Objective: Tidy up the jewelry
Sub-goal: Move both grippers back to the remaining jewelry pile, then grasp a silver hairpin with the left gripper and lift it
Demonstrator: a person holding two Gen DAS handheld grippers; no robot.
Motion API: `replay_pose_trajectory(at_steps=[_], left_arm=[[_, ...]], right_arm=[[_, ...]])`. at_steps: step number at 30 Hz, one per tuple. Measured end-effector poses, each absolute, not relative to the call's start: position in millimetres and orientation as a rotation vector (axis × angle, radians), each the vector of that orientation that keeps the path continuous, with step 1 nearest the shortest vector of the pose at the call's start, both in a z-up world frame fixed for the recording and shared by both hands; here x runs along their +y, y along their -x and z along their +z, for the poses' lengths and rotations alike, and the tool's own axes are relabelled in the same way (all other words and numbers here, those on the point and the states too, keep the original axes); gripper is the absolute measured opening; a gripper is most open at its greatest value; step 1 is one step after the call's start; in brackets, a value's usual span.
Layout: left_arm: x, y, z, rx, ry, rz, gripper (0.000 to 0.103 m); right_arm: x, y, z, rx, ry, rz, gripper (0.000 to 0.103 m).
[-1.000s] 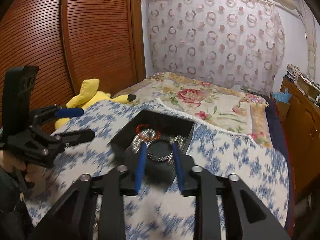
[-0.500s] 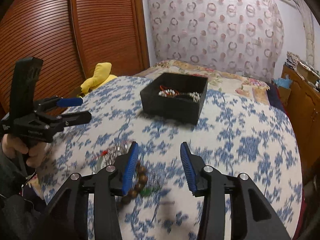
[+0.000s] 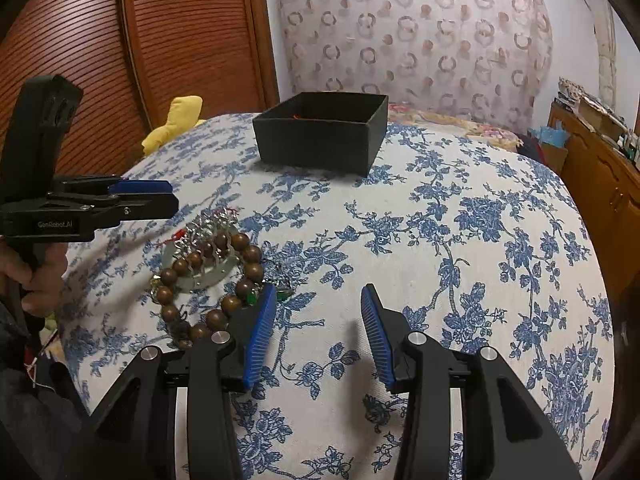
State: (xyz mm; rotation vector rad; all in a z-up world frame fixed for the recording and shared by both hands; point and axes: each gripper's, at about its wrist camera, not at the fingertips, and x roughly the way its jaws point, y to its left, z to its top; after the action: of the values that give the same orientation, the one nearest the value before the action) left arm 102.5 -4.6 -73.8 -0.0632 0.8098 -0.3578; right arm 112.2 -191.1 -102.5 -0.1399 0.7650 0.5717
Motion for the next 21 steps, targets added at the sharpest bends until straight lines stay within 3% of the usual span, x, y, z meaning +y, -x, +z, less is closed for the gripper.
replay_pose_trajectory(at_steps=[17, 19, 21], left_arm=[[-30, -123, -88, 0.867, -0.007, -0.362, 0.041], [-33, -122, -88, 0.863, -0.009, -0.381, 0.032], [-35, -121, -88, 0.857, -0.016, -0.386, 0.032]], right_arm=[[-195, -112, -103, 0.75, 0.102, 0.595, 0.046], [-195, -112, -103, 0.752, 0.103, 0.597, 0.046], [-194, -112, -103, 0.754, 0.103, 0.599, 0.046]])
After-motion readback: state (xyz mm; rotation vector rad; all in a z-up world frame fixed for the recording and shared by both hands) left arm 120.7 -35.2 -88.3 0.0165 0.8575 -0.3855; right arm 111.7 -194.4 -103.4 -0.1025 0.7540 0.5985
